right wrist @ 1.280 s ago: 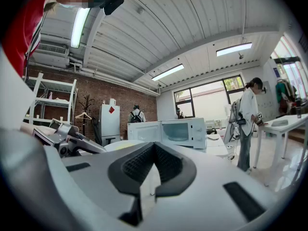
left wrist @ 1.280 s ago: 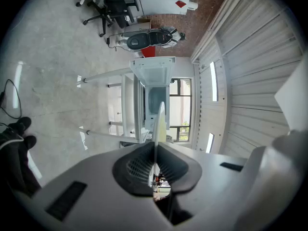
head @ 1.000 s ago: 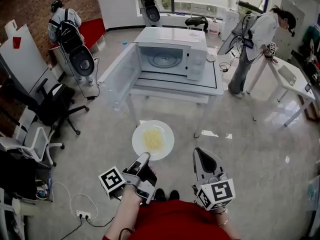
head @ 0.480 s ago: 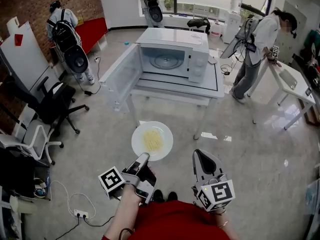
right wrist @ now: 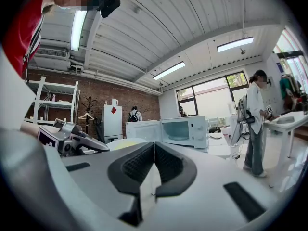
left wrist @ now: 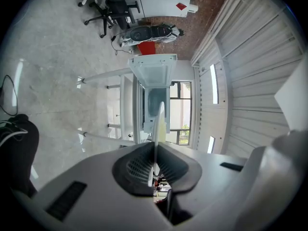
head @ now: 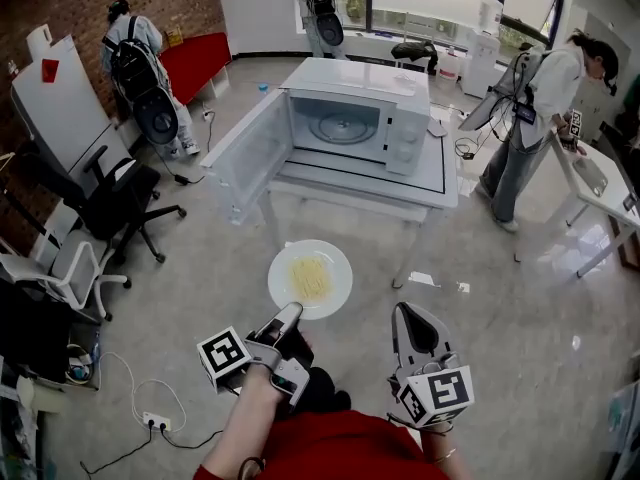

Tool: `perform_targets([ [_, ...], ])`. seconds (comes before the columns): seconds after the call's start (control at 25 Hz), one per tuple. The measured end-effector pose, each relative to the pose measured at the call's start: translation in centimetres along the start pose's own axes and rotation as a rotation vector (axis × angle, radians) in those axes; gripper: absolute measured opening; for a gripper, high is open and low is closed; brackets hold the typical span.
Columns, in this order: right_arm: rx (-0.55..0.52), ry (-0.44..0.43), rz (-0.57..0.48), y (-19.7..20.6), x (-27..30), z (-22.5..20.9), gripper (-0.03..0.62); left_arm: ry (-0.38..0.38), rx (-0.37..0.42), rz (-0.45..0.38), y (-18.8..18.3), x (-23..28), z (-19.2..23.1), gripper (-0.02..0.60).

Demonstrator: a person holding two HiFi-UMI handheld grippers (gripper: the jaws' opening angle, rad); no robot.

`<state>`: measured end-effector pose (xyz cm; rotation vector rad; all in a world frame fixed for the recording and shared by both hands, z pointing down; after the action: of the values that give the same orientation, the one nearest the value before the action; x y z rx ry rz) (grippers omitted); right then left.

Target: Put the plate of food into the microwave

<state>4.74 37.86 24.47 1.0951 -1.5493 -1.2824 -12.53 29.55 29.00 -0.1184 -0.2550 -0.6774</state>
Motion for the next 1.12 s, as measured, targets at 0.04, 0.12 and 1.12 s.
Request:
perform_targets([
  [0.04, -0.004, -0.004, -0.001, -0.1, 0.4, -0.2, 0.015, 0.000, 0.000, -0.004, -0.3, 0.3, -0.2, 0.021],
  [0.12, -0.009, -0.015, -0.006, -0.4, 1.6, -0.5, 0.015, -0.002, -0.002, -0.009, -1.1, 1.1, -0.3, 0.021],
  [1.12, -0.037, 0.105, 0.063, -3.5, 26.9, -15.0, 0.015, -0.031, -0.006, 0.172, -15.6, 25.7, -5.1, 0.021],
])
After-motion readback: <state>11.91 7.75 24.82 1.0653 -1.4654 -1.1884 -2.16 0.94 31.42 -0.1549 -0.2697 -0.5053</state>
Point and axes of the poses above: the fingertips, and each gripper's own axes: x forward along the fingers, z to its left, y out of its underside, the point moved 2 cm from there along -x, backward along the fingers, and after that the axes turned 9 degrees about -y, right-handed, at the moved point
